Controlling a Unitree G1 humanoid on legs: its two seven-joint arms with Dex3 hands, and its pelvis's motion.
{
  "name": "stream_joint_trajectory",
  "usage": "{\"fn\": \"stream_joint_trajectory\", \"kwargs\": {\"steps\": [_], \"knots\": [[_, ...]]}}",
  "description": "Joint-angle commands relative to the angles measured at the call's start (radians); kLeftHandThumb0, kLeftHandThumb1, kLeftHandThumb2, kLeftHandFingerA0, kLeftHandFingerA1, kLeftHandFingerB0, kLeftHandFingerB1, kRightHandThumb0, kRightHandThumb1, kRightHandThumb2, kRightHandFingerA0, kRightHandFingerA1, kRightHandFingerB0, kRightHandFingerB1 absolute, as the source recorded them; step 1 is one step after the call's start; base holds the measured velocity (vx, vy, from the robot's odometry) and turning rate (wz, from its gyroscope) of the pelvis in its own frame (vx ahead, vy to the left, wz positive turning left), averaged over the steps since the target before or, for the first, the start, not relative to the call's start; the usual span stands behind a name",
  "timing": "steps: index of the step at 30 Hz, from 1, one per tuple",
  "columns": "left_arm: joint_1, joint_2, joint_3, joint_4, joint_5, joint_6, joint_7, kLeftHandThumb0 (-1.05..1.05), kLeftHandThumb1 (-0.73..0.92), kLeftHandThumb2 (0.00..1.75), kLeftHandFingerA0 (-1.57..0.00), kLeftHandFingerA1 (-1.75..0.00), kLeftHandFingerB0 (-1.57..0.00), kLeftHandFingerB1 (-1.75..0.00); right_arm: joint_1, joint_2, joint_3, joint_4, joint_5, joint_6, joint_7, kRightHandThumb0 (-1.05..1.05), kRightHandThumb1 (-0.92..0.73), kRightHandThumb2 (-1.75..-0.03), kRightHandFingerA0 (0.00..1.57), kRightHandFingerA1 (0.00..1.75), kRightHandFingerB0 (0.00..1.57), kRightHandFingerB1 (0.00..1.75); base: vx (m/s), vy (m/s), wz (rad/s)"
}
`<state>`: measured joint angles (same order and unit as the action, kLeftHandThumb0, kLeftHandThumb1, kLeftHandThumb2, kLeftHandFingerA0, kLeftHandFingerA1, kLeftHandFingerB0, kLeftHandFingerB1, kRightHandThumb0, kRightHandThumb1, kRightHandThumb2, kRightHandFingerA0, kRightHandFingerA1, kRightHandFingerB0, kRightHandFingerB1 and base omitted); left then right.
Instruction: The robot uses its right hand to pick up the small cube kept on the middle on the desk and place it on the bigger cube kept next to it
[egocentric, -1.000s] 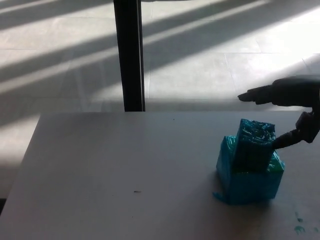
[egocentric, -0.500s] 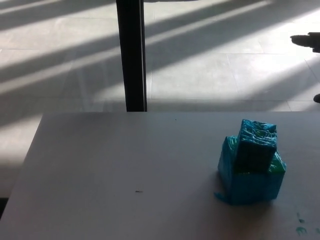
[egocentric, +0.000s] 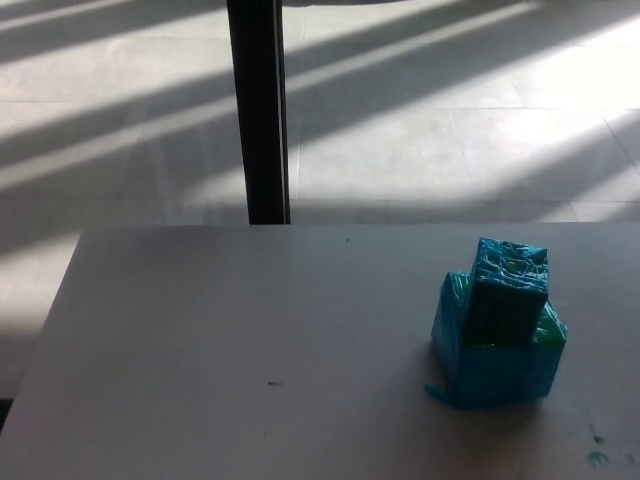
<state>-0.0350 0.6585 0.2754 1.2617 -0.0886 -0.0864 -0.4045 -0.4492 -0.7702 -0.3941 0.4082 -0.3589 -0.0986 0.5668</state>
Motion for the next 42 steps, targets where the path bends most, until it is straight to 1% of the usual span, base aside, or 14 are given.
{"fn": "stream_joint_trajectory", "kwargs": {"steps": [1, 2, 4, 5, 14, 15, 21, 25, 30, 31, 32, 33, 38, 42], "knots": [[0.011, -0.005, 0.036, 0.016, -0.033, 0.024, -0.006, -0.71, 0.63, 0.59, -0.46, -0.70, -0.49, -0.51, 0.228, 0.054, -0.238, 0.106, 0.087, -0.022, -0.352, -0.57, -0.71, -0.61, 0.00, 0.54, 0.15, 0.31, 0.00, 0.000, 0.00], [0.008, -0.010, 0.054, 0.020, -0.051, 0.035, -0.008, -0.69, 0.60, 0.58, -0.60, -0.73, -0.56, -0.56, 0.258, 0.074, -0.259, 0.133, 0.087, -0.021, -0.397, -0.39, -0.48, -1.04, 0.08, 0.61, 0.00, 0.51, 0.00, 0.000, 0.00], [0.009, -0.011, 0.057, 0.021, -0.051, 0.032, -0.009, -0.69, 0.60, 0.58, -0.60, -0.73, -0.56, -0.56, 0.271, 0.081, -0.265, 0.151, 0.087, -0.036, -0.418, -0.39, -0.48, -1.04, 0.08, 0.61, 0.00, 0.51, 0.00, 0.000, 0.00], [0.012, -0.011, 0.043, 0.017, -0.035, 0.017, -0.007, -0.71, 0.63, 0.59, -0.49, -0.62, -0.51, -0.50, 0.303, 0.100, -0.283, 0.165, 0.097, -0.047, -0.436, -0.75, -0.75, -0.62, 0.00, 0.87, 0.09, 0.62, 0.00, 0.000, 0.00], [0.003, -0.014, 0.037, 0.017, -0.029, 0.045, 0.018, -0.69, 0.65, 0.59, -0.63, -0.68, -0.59, -0.55, 0.402, 0.216, -0.342, 0.356, 0.132, -0.075, -0.621, -0.65, -0.81, -0.61, 0.01, 0.93, 0.17, 0.54, 0.00, 0.000, 0.00], [0.007, -0.014, 0.025, 0.015, -0.016, 0.030, 0.019, -0.72, 0.67, 0.61, -0.44, -0.60, -0.48, -0.47, 0.399, 0.224, -0.349, 0.390, 0.140, -0.077, -0.641, -0.64, -0.80, -0.61, 0.04, 0.91, 0.19, 0.53, 0.00, 0.000, 0.00], [0.009, -0.020, 0.046, 0.019, -0.038, 0.031, 0.005, -0.69, 0.64, 0.59, -0.56, -0.66, -0.54, -0.52, 0.379, 0.260, -0.388, 0.495, 0.199, -0.074, -0.674, -0.60, -0.82, -0.61, 0.09, 0.92, 0.24, 0.54, 0.00, 0.000, 0.00], [0.015, -0.015, 0.014, 0.011, -0.003, 0.007, 0.015, -0.72, 0.67, 0.60, -0.42, -0.60, -0.46, -0.47, 0.370, 0.284, -0.398, 0.520, 0.215, -0.051, -0.682, -0.60, -0.83, -0.63, 0.16, 0.92, 0.24, 0.55, 0.00, 0.000, 0.00], [0.014, -0.020, 0.036, 0.010, -0.027, 0.019, 0.012, -0.71, 0.65, 0.60, -0.49, -0.60, -0.53, -0.47, 0.361, 0.291, -0.388, 0.576, 0.216, -0.066, -0.688, -0.58, -0.82, -0.63, 0.19, 0.89, 0.26, 0.53, 0.00, 0.000, 0.00], [0.015, -0.018, 0.023, 0.010, -0.012, 0.005, 0.018, -0.73, 0.53, 0.98, -0.44, -0.65, -0.44, -0.57, 0.357, 0.302, -0.391, 0.592, 0.229, -0.062, -0.677, -0.62, -0.65, -1.03, 0.34, 0.77, 0.20, 0.58, 0.00, 0.000, 0.00], [0.015, -0.018, 0.025, 0.010, -0.014, 0.008, 0.014, -0.73, 0.53, 0.98, -0.44, -0.65, -0.44, -0.57, 0.356, 0.307, -0.388, 0.604, 0.232, -0.062, -0.670, -0.62, -0.65, -1.03, 0.34, 0.77, 0.20, 0.58, 0.00, 0.000, 0.00], [0.020, -0.019, 0.025, 0.012, -0.014, 0.006, 0.013, -0.73, 0.65, 0.60, -0.41, -0.58, -0.49, -0.46, 0.363, 0.320, -0.403, 0.599, 0.261, -0.064, -0.626, -0.60, -0.80, -0.67, 0.22, 0.86, 0.20, 0.56, 0.00, 0.000, 0.00], [0.019, -0.021, 0.022, 0.012, -0.011, 0.013, 0.012, -0.71, 0.66, 0.60, -0.52, -0.61, -0.54, -0.49, 0.356, 0.355, -0.425, 0.611, 0.325, -0.017, -0.560, -0.55, -0.87, -0.62, 0.08, 0.91, 0.17, 0.58, 0.00, 0.000, 0.00], [0.022, -0.021, 0.015, 0.013, -0.003, 0.001, 0.015, -0.73, 0.66, 0.60, -0.40, -0.58, -0.46, -0.45, 0.346, 0.359, -0.433, 0.663, 0.359, -0.020, -0.521, -0.52, -0.87, -0.64, 0.08, 0.88, 0.20, 0.58, 0.00, 0.000, 0.00]]}}
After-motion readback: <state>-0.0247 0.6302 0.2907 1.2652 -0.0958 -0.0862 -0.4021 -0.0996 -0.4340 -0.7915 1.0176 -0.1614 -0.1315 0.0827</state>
